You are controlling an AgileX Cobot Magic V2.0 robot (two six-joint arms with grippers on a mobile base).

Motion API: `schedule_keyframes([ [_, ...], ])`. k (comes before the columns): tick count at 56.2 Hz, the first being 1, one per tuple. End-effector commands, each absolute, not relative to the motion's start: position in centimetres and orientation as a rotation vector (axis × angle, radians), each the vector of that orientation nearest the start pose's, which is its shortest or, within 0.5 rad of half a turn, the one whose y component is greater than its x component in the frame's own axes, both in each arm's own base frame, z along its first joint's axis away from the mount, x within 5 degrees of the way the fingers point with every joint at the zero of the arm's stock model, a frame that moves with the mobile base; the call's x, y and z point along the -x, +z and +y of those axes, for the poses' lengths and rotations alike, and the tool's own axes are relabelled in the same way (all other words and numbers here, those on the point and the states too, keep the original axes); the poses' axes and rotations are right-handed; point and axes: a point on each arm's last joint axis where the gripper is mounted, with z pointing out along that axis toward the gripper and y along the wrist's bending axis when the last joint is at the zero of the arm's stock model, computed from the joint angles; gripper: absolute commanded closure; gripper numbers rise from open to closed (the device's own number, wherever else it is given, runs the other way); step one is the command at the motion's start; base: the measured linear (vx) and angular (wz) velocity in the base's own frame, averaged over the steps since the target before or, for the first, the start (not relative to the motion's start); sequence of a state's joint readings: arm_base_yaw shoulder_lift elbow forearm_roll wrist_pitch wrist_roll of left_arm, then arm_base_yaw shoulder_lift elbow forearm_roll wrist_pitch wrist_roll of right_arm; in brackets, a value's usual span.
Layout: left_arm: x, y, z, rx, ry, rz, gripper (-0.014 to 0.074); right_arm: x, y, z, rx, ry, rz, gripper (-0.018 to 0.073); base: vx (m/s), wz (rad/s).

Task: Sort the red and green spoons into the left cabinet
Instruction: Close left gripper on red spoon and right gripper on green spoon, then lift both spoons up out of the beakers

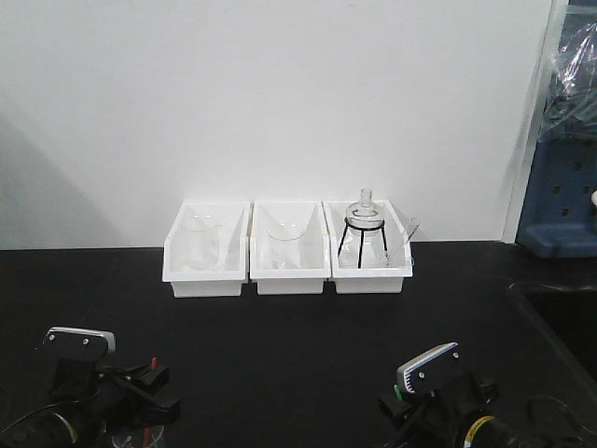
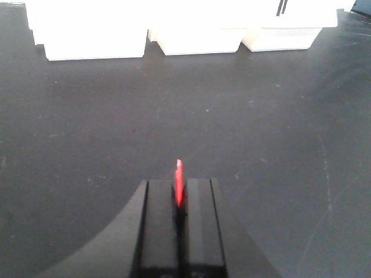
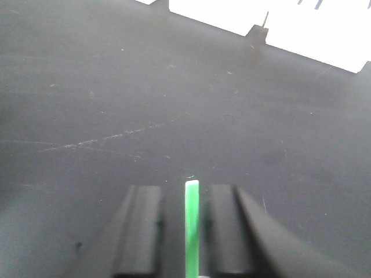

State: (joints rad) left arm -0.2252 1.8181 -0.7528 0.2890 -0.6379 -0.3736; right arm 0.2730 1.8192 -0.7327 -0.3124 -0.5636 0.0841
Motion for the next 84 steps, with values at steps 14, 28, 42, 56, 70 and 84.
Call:
schedule_keyframes([
  [14, -34.2, 20.2, -9.8, -0.192, -0.472, 1.69, 0.0604, -33.1, 18.0, 10.9, 0.528, 0.24, 1.787, 0.0573, 0.0, 0.0],
  [28, -33.4, 22.2, -9.5, -0.194, -0.442, 1.699, 0.0604, -32.3, 21.5, 10.6, 0.507, 0.234, 1.71, 0.0569, 0.0, 0.0],
  [42, -31.4, 27.7, -9.0, -0.196, -0.442, 1.542, 0.0604, -30.4, 26.8, 10.0, 0.462, 0.24, 1.568, 0.0568, 0.0, 0.0],
  [56, -27.0, 34.9, -7.9, -0.198, -0.445, 1.303, 0.0604, -26.8, 32.9, 8.9, 0.419, 0.232, 1.404, 0.0568, 0.0, 0.0],
  [70, -22.7, 39.5, -6.9, -0.198, -0.445, 1.123, 0.0603, -24.2, 36.1, 8.2, 0.4, 0.226, 1.287, 0.0568, 0.0, 0.0],
  [84, -21.6, 40.5, -6.7, -0.199, -0.447, 1.074, 0.0603, -23.9, 36.4, 8.1, 0.398, 0.225, 1.276, 0.0568, 0.0, 0.0],
])
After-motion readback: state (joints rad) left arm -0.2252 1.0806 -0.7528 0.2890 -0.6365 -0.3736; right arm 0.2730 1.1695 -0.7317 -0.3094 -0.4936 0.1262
